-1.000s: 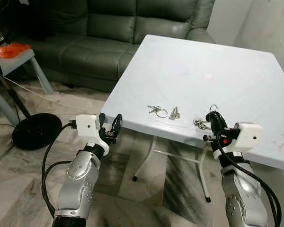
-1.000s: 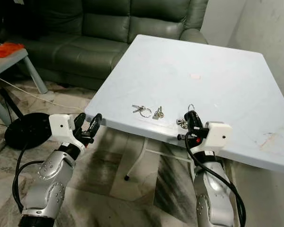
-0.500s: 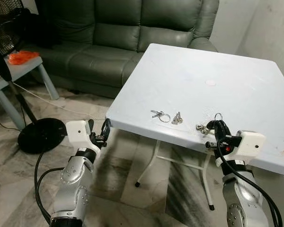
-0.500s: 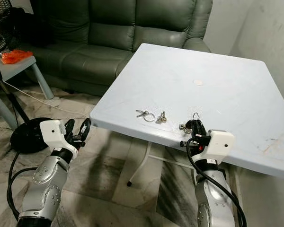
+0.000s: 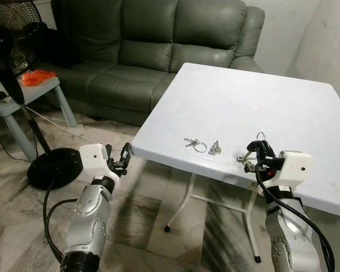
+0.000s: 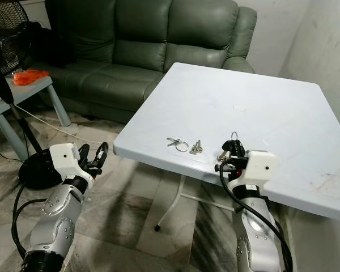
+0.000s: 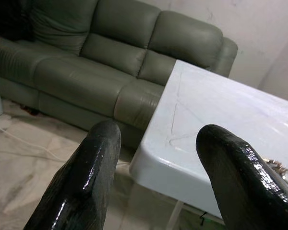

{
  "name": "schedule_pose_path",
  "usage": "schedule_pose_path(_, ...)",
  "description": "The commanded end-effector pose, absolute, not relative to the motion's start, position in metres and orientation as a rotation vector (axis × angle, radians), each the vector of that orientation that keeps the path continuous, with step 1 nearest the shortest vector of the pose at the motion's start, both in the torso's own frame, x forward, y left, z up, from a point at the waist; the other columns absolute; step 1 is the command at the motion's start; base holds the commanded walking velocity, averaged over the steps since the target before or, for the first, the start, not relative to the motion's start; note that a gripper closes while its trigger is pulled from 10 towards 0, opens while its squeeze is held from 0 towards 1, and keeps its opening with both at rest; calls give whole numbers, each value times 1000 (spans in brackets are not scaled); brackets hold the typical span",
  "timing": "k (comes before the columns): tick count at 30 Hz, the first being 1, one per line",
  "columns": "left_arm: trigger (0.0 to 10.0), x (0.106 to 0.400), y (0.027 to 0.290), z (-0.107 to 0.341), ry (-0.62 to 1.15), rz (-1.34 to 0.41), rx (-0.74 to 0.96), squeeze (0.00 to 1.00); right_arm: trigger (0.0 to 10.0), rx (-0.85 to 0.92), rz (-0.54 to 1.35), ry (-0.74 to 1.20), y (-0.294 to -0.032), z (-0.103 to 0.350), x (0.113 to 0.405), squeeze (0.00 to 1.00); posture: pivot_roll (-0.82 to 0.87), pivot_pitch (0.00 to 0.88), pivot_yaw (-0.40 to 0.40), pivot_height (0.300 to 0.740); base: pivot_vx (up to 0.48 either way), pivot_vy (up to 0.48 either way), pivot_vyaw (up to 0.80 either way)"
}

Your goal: Hang keys on a hook

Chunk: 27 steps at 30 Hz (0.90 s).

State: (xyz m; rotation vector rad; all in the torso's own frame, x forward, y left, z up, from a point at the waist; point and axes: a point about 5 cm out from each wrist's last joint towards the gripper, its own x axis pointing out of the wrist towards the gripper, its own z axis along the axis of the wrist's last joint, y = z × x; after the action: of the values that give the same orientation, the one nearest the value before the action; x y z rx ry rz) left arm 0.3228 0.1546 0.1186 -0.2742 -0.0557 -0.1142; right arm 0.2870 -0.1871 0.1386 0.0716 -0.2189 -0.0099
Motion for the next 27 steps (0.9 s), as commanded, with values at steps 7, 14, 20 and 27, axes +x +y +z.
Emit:
schedule_pose_path(7, 10000, 327, 155, 120, -61, -119, -281, 0, 10000, 59, 6, -214, -182, 140, 291, 0, 14, 0, -20, 740, 0, 480, -291)
schedule_pose_path(14, 10000, 328, 154, 118, -44, -98, -293, 0, 10000, 60, 1, -197, -184, 138, 290, 0, 5, 0, -22, 740, 0, 200, -767)
schedule_pose_path(20, 10000, 330, 153, 118, -36, -88, -304, 0, 10000, 54, -1, -189, -185, 139, 290, 0, 2, 0, -25, 740, 0, 0, -767)
schedule_pose_path(27, 10000, 333, 153, 119, -40, -85, -296, 0, 10000, 52, 5, -191, -184, 141, 292, 0, -1, 0, -24, 740, 0, 0, -763)
